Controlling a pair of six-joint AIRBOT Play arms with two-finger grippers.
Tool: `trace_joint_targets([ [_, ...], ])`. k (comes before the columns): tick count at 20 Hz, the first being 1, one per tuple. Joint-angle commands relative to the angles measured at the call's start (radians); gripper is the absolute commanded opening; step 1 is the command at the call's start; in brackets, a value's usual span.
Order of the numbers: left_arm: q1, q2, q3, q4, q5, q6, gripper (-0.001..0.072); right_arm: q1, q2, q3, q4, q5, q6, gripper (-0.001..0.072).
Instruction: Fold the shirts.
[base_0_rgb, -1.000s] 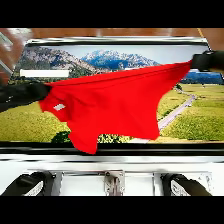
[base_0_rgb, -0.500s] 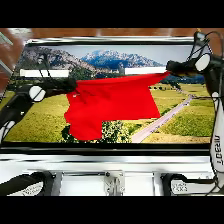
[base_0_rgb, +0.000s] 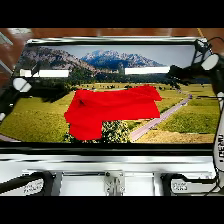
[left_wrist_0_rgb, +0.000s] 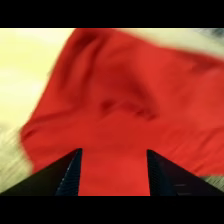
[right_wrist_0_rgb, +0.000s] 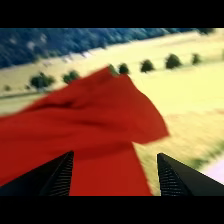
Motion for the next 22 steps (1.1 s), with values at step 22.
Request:
trace_joint_targets([
  [22, 0.083, -0.132, -0.338, -0.216, 0.255, 0.168, 0.0394, -0.259, -0.072, -0.245, 0.286, 0.237, -0.173, 0.0559],
])
